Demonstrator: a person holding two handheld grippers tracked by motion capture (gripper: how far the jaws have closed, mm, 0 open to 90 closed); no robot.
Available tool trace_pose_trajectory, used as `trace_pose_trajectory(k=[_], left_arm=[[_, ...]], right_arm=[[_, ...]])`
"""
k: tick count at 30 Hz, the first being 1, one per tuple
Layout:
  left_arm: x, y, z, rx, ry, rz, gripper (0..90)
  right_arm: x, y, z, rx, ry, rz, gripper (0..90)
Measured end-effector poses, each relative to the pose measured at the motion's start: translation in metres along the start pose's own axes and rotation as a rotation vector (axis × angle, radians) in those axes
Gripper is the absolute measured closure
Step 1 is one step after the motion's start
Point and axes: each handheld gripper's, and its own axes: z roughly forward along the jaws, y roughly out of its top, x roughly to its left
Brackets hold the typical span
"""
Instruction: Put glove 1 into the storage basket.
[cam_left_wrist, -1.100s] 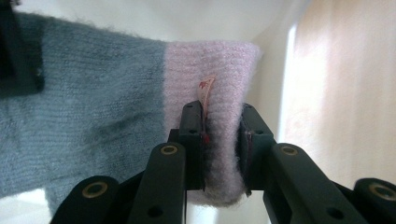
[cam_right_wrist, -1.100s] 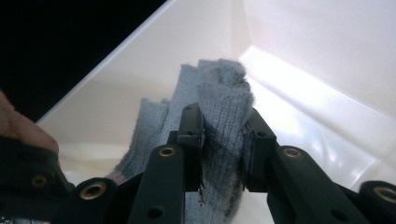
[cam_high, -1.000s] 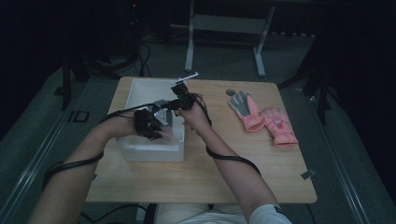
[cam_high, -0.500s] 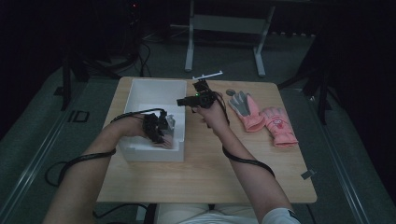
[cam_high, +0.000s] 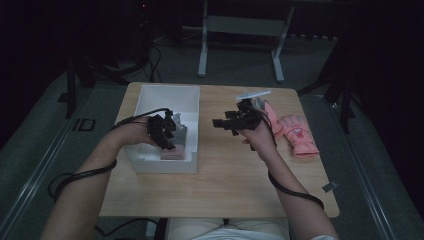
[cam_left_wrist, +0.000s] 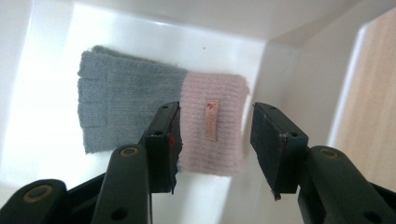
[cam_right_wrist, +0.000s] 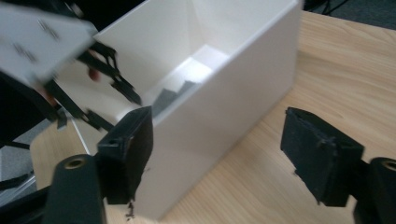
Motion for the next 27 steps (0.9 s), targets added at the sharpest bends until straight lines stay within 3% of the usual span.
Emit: trace_pose_trajectory(k=[4,6,12,16,19,22,23,25,27], left_arm=[[-0.003,0.007,-0.012,-0.017,-0.002,-0.005,53.0],[-0.004,0.011,-0.019,-0.035,0.0,-0.005,53.0],[-0.012,0.035,-0.04,-0.143,0.015,-0.001,54.1],[-0.021,0.054,-0.048,-0.186,0.025,0.006,54.3],[-0.028,0.069,-0.052,-0.218,0.022,0.001,55.6],[-0.035,0.083,-0.05,-0.237,0.034,0.004,55.5],[-0.039,0.087,-0.048,-0.241,0.031,0.003,55.5],[-0.044,0.095,-0.044,-0.239,0.056,-0.01,55.5],[-0.051,0.105,-0.038,-0.245,0.056,-0.04,55.6]], right_arm=[[-0.01,-0.019,-0.015,-0.003,-0.021,-0.026,19.4],[-0.015,-0.026,-0.022,-0.018,-0.01,-0.018,19.6],[-0.028,-0.042,-0.044,-0.077,-0.021,-0.048,18.5],[-0.034,-0.051,-0.053,-0.036,-0.036,-0.034,16.5],[-0.037,-0.056,-0.061,-0.027,-0.048,-0.016,16.3],[-0.043,-0.062,-0.069,-0.043,0.0,0.013,14.5],[-0.044,-0.064,-0.07,-0.048,-0.003,0.015,14.4],[-0.047,-0.069,-0.074,-0.062,-0.004,0.034,13.6],[-0.05,-0.073,-0.077,-0.061,-0.014,0.036,14.2]])
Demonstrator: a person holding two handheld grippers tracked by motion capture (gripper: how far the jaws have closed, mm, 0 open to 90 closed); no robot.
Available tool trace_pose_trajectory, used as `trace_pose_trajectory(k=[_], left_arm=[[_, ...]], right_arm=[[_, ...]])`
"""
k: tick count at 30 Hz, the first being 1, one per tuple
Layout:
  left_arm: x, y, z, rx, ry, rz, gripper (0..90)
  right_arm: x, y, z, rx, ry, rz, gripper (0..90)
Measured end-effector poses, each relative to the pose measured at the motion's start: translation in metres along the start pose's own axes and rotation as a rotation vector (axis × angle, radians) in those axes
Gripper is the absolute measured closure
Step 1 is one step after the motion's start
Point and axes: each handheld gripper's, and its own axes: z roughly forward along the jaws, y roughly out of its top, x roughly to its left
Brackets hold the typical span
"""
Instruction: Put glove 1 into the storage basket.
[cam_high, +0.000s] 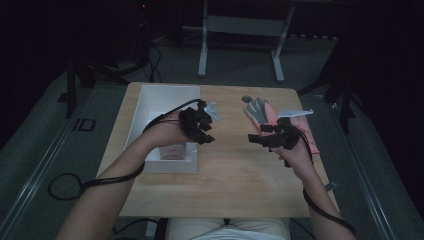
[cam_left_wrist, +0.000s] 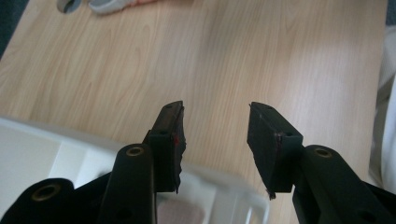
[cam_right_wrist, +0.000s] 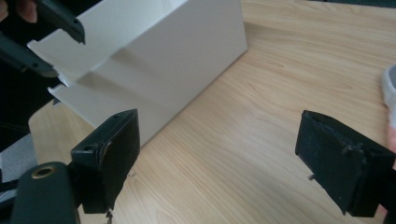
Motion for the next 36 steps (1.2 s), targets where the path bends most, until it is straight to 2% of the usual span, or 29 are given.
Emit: trace_pose_trajectory(k=[1,3,5,7,8,10,11,13,15,16,17,18,19,21,22,23,24,27,29,31,33,34,35,36], left_arm=[[-0.004,0.003,0.003,-0.008,0.004,-0.005,55.6],[-0.012,0.008,0.01,-0.021,-0.016,-0.017,55.6],[-0.02,0.013,0.017,-0.021,-0.016,-0.01,55.6],[-0.027,0.016,0.024,-0.034,-0.024,-0.032,55.6],[-0.03,0.018,0.027,-0.033,-0.017,-0.047,55.7],[-0.038,0.019,0.035,-0.043,-0.012,-0.056,55.7],[-0.042,0.018,0.039,-0.054,-0.018,-0.066,55.6],[-0.051,0.018,0.046,-0.067,-0.006,-0.074,55.7],[-0.058,0.016,0.052,-0.099,-0.005,-0.1,55.7],[-0.062,0.015,0.054,-0.106,0.003,-0.099,55.7],[-0.062,0.015,0.054,-0.106,0.003,-0.099,55.8],[-0.074,0.011,0.061,-0.133,0.017,-0.092,55.8],[-0.08,0.01,0.064,-0.132,0.034,-0.081,55.7],[-0.089,0.004,0.071,-0.152,0.03,-0.092,55.6],[-0.095,0.0,0.075,-0.154,0.055,-0.083,55.6],[-0.095,0.0,0.075,-0.154,0.055,-0.083,55.5],[-0.104,-0.008,0.081,-0.175,0.058,-0.091,55.5],[-0.115,-0.02,0.09,-0.215,0.066,-0.116,54.5],[-0.124,-0.03,0.098,-0.247,0.088,-0.13,51.5],[-0.13,-0.038,0.103,-0.29,0.089,-0.139,48.8],[-0.136,-0.046,0.108,-0.309,0.101,-0.128,46.8],[-0.139,-0.05,0.11,-0.328,0.089,-0.128,45.1],[-0.139,-0.05,0.11,-0.328,0.089,-0.128,43.8],[-0.144,-0.059,0.117,-0.321,0.08,-0.148,43.8]], right_arm=[[-0.001,-0.002,-0.002,-0.003,-0.014,-0.006,16.3],[-0.003,-0.005,-0.005,0.0,-0.035,-0.001,22.5],[-0.005,-0.007,-0.008,-0.008,-0.059,-0.01,31.4],[-0.007,-0.009,-0.013,-0.01,-0.098,-0.02,37.1],[-0.008,-0.01,-0.014,-0.005,-0.11,-0.024,43.1],[-0.011,-0.011,-0.017,0.006,-0.146,-0.043,46.7],[-0.012,-0.012,-0.018,0.012,-0.168,-0.054,48.3],[-0.016,-0.013,-0.02,0.012,-0.194,-0.07,53.2],[-0.021,-0.015,-0.021,0.02,-0.22,-0.087,55.7],[-0.024,-0.015,-0.021,0.027,-0.232,-0.09,59.7],[-0.024,-0.015,-0.021,0.027,-0.232,-0.09,59.7],[-0.025,-0.015,-0.021,0.033,-0.242,-0.089,61.5],[-0.032,-0.016,-0.02,0.051,-0.279,-0.088,67.1],[-0.039,-0.016,-0.018,0.064,-0.301,-0.082,71.2],[-0.042,-0.016,-0.016,0.075,-0.312,-0.083,71.6],[-0.042,-0.016,-0.016,0.075,-0.312,-0.083,71.6],[-0.045,-0.016,-0.014,0.081,-0.324,-0.087,71.9],[-0.056,-0.011,-0.004,0.102,-0.349,-0.099,72.8],[-0.062,-0.007,0.002,0.104,-0.362,-0.104,72.6],[-0.067,-0.002,0.008,0.104,-0.37,-0.109,71.5],[-0.072,0.002,0.015,0.098,-0.385,-0.123,70.4],[-0.074,0.004,0.018,0.094,-0.387,-0.13,70.0],[-0.074,0.004,0.018,0.094,-0.387,-0.13,70.0],[-0.077,0.006,0.021,0.089,-0.391,-0.133,70.0]])
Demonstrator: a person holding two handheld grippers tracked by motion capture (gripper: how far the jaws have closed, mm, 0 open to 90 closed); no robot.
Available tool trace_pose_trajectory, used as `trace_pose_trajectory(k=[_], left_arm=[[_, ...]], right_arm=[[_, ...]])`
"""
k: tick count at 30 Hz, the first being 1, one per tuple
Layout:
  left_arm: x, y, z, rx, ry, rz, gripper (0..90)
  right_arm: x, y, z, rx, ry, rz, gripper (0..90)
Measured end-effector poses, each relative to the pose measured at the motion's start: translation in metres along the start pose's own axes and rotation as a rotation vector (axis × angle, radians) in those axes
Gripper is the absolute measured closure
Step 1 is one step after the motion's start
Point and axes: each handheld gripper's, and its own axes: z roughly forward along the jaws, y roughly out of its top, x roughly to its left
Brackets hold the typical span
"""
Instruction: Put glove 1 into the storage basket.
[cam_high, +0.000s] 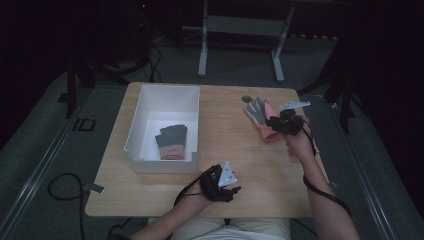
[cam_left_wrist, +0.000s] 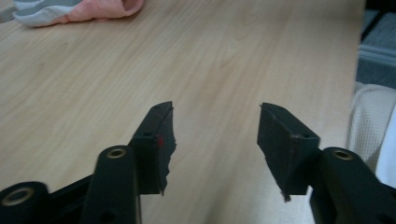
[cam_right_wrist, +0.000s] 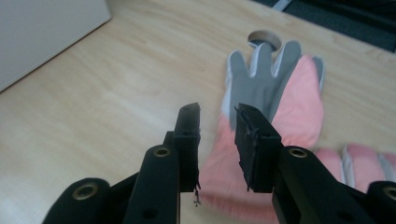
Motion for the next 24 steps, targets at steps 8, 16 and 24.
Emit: trace_pose_trajectory(k=[8,16,24], left_arm=[[-0.003,-0.026,0.006,0.032,-0.086,-0.096,3.6],[-0.009,-0.035,-0.002,-0.03,-0.041,-0.08,1.6],[-0.009,-0.036,-0.002,-0.047,-0.027,-0.075,1.6]], right_arm=[[-0.017,0.013,0.049,0.064,-0.037,0.034,69.9],[-0.028,0.006,0.084,0.118,-0.101,0.072,68.6],[-0.029,-0.005,0.103,0.161,-0.121,0.102,75.5]])
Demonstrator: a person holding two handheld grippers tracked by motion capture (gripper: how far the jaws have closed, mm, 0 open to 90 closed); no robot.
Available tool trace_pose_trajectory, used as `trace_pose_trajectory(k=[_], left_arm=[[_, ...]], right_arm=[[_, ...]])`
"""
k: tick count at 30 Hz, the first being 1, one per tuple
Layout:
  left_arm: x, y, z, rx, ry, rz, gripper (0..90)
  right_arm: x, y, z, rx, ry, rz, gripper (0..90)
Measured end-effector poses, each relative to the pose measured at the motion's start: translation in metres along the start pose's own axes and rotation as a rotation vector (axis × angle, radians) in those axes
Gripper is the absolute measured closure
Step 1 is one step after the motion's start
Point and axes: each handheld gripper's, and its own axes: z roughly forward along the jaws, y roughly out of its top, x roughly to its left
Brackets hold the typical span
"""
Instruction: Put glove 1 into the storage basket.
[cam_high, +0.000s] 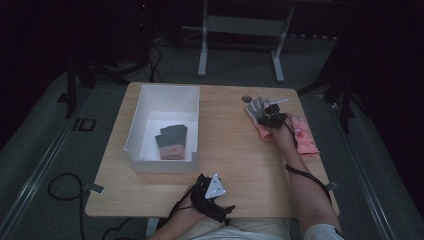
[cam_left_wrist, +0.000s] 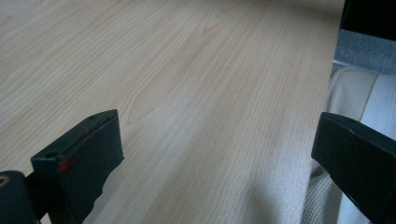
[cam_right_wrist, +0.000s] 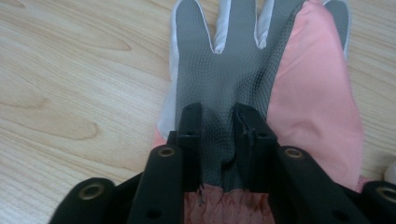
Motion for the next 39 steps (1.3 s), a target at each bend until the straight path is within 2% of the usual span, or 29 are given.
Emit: trace_pose_trajectory(k=[3,7,8,10,14,16,19,22,23,25,28,30,34,36,39], left_arm=[[-0.002,-0.001,0.001,-0.003,0.002,0.019,1.7],[-0.002,-0.001,0.002,-0.035,-0.006,0.009,1.6],[-0.002,-0.001,0.002,-0.04,0.001,0.011,1.6],[-0.001,-0.002,0.002,-0.048,0.01,0.016,1.7],[-0.001,-0.001,0.001,-0.062,0.017,0.03,1.7],[0.001,-0.002,-0.001,-0.087,0.025,0.043,1.7],[0.002,-0.002,-0.003,-0.114,0.031,0.06,1.7],[0.002,-0.001,-0.002,-0.115,0.031,0.054,1.7],[0.003,-0.001,-0.002,-0.109,0.031,0.053,1.7],[0.002,-0.002,-0.001,-0.109,0.039,0.057,1.7],[0.003,-0.003,0.0,-0.106,0.049,0.047,1.7],[0.002,-0.005,0.001,-0.112,0.077,0.057,1.7],[0.001,-0.005,-0.001,-0.131,0.101,0.06,1.7],[0.001,-0.005,-0.003,-0.161,0.11,0.054,1.7],[0.002,-0.005,-0.004,-0.162,0.114,0.053,1.7]], right_arm=[[-0.001,0.001,0.0,0.005,-0.002,0.031,82.6],[0.0,0.002,-0.003,-0.002,-0.01,0.067,86.3],[0.005,0.004,-0.013,-0.023,-0.03,0.092,87.2],[0.01,0.004,-0.019,-0.039,-0.032,0.099,87.5],[0.026,0.003,-0.046,-0.111,-0.014,0.127,87.7],[0.036,0.003,-0.061,-0.134,-0.014,0.119,87.7],[0.049,0.002,-0.087,-0.177,-0.004,0.15,87.8],[0.063,0.0,-0.112,-0.219,-0.002,0.18,87.7],[0.063,0.0,-0.112,-0.219,-0.002,0.18,87.7],[0.074,-0.003,-0.127,-0.238,0.014,0.203,87.9],[0.085,-0.01,-0.139,-0.252,0.02,0.24,88.1],[0.092,-0.016,-0.143,-0.253,0.001,0.25,88.2],[0.101,-0.033,-0.141,-0.242,0.006,0.3,88.2],[0.106,-0.04,-0.137,-0.223,0.015,0.31,88.2],[0.12,-0.054,-0.125,-0.182,0.014,0.283,88.2]])
